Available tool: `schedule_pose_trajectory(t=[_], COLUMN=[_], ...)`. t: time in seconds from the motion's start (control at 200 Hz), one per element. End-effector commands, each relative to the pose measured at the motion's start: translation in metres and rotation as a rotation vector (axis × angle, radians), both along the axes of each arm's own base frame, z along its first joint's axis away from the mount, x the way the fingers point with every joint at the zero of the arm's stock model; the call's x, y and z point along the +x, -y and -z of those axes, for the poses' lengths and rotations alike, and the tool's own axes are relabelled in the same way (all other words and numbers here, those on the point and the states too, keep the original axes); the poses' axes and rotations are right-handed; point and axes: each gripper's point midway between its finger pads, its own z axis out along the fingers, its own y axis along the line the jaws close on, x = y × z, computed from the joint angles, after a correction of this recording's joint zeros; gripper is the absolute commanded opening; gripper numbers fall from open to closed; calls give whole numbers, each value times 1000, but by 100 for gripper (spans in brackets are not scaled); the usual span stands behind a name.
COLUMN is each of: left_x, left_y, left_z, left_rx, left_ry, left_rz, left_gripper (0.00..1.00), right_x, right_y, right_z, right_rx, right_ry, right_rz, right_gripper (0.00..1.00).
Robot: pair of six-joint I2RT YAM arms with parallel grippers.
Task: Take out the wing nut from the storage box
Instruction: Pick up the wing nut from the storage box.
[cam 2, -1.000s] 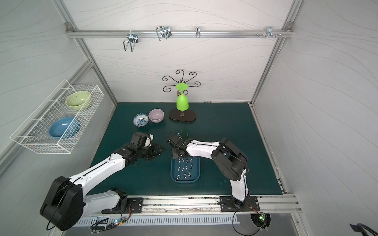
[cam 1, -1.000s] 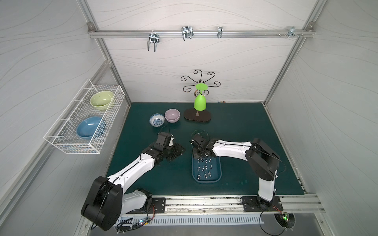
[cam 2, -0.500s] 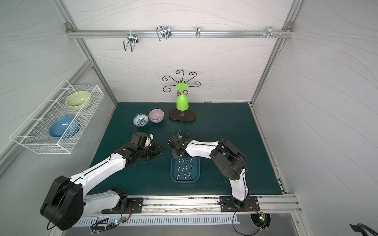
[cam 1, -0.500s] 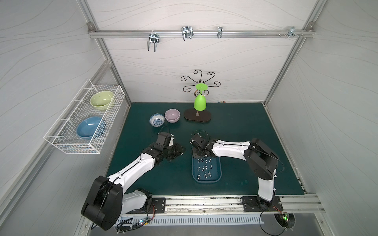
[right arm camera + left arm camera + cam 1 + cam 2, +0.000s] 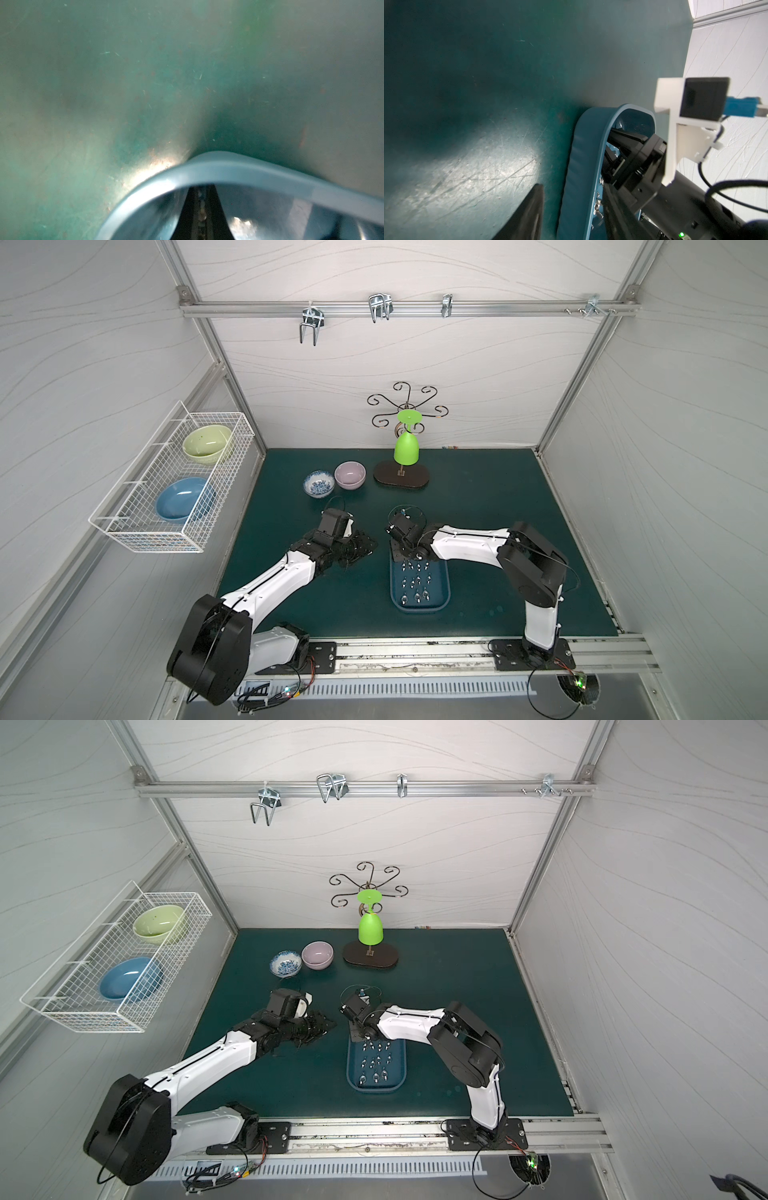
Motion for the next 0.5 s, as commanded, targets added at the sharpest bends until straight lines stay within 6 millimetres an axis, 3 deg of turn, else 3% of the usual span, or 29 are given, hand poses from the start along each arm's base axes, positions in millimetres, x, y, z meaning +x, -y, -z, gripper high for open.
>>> schedule_pose_trajectory(t=[0.0,0.305,0.495], left_x=[10,14,10], left_y=[5,16,54], left_z=[-11,-28,-52], left_rx=[-30,-38,-45], left_ry=[37,67,142], left_rz=[-3,27,150], left_gripper=[49,49,50], right_x=[-1,-12,-3], right_y=[4,20,52], right_z=[-27,-60,-88], right_rx=[3,-11,-67], right_ry=[66,124,213], right_rz=[-12,-19,12], right_gripper=[0,0,0])
